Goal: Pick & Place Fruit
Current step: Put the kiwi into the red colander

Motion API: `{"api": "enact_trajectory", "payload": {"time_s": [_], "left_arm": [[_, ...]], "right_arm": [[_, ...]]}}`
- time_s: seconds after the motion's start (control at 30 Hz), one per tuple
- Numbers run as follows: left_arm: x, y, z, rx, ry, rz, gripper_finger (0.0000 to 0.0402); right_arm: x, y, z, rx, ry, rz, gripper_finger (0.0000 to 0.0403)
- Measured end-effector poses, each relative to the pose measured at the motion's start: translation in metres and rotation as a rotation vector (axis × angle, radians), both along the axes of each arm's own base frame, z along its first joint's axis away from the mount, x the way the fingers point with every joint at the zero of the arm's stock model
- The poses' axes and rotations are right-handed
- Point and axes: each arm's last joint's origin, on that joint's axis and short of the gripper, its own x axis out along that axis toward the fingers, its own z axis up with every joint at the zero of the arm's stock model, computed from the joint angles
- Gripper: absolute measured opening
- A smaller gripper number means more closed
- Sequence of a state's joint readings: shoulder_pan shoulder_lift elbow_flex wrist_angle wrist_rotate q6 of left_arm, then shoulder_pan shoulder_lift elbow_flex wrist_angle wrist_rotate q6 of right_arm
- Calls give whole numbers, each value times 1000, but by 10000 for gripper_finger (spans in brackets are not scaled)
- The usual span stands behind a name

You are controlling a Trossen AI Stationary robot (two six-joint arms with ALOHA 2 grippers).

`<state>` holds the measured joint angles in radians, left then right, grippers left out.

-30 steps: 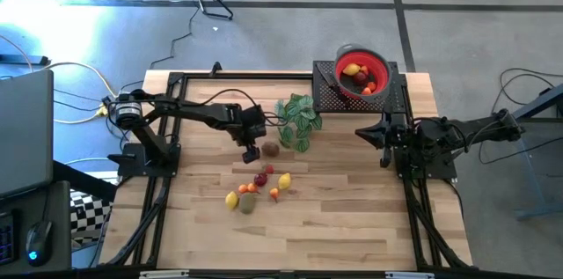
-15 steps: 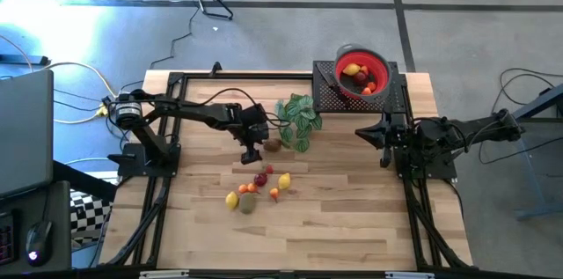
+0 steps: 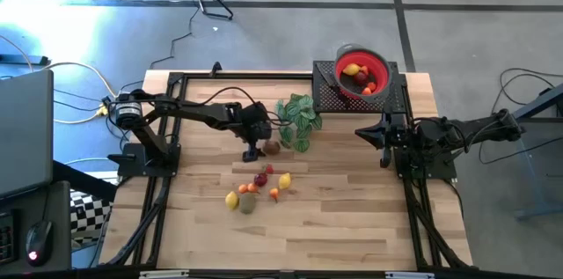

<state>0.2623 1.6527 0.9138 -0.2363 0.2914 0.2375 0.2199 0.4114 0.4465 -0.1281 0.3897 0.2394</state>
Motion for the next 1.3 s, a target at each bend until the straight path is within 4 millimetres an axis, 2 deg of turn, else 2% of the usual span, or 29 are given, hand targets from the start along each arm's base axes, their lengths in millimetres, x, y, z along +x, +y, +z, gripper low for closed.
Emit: {"api": "enact_trajectory", "payload": {"time_s": [0.23,0.4,1.3], "left_arm": [[3,0,-8,-19,6,-13,329],[17,4,-21,-36,-56,31,329],[17,4,-22,-73,-44,76,321]], "right_arm": [[0,0,-1,-2,7,-1,2],[0,0,-2,-4,19,-1,2],[0,0,-4,-9,40,-1,2]]}}
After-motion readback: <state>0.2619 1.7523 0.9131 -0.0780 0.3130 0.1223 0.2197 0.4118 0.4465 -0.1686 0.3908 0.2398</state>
